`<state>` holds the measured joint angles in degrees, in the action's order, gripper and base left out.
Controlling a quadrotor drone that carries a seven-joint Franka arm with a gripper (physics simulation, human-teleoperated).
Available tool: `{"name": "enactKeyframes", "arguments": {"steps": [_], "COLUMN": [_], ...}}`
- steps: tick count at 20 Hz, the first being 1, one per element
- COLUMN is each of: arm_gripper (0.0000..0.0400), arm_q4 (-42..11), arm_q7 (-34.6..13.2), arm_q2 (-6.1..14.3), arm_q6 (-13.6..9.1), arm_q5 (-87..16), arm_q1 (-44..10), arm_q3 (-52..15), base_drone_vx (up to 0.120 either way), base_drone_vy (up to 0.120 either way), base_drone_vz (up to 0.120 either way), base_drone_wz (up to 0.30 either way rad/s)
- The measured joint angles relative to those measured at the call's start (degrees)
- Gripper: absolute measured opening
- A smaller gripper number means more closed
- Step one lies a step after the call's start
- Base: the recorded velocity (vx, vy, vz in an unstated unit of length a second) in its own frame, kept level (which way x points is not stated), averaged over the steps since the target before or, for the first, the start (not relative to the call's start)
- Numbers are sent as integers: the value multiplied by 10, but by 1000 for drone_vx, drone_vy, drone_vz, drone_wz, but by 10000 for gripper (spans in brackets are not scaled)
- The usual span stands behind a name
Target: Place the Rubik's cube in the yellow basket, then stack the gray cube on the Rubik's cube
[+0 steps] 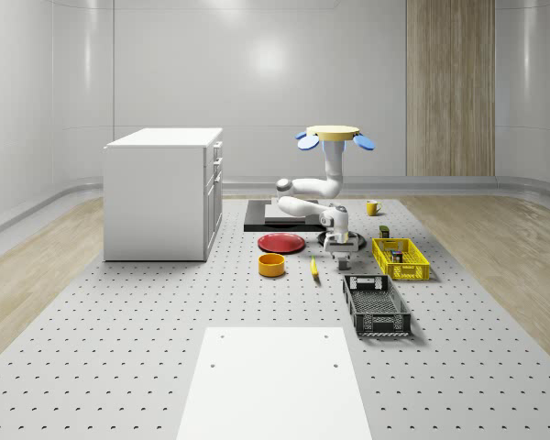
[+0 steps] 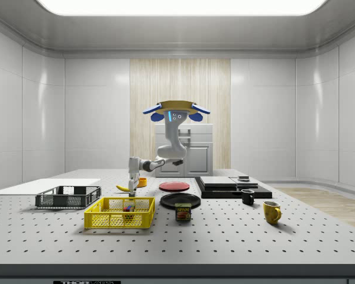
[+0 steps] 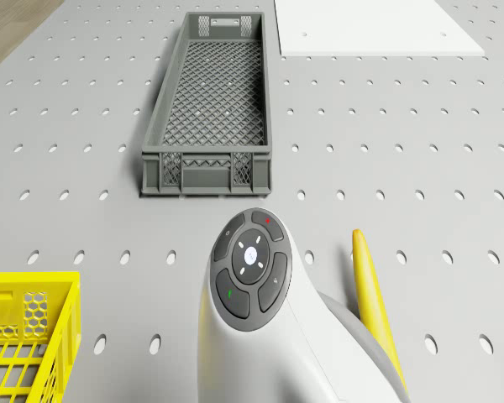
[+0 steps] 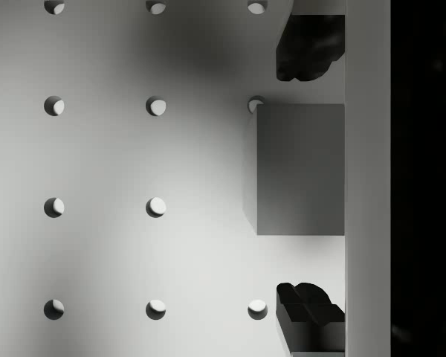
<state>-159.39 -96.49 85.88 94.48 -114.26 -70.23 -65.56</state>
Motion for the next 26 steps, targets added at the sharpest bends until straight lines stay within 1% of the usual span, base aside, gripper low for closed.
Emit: {"name": "enactKeyframes", "arguments": {"steps": [9,24,26], "arm_gripper": [400,400,349], "arm_q4": [29,39,40], "arm_q7": [1,-6,-5], "arm_q2": [-13,-24,-25], "arm_q6": [5,4,5], "arm_q5": [-16,-32,-35], "arm_q1": [-22,-35,-36], "arm_q3": [15,28,31], "base_drone_vx": [0,0,0], "base_drone_vy": [0,0,0], "base_drone_vz": [0,0,0], "base_drone_wz": [0,0,0]}}
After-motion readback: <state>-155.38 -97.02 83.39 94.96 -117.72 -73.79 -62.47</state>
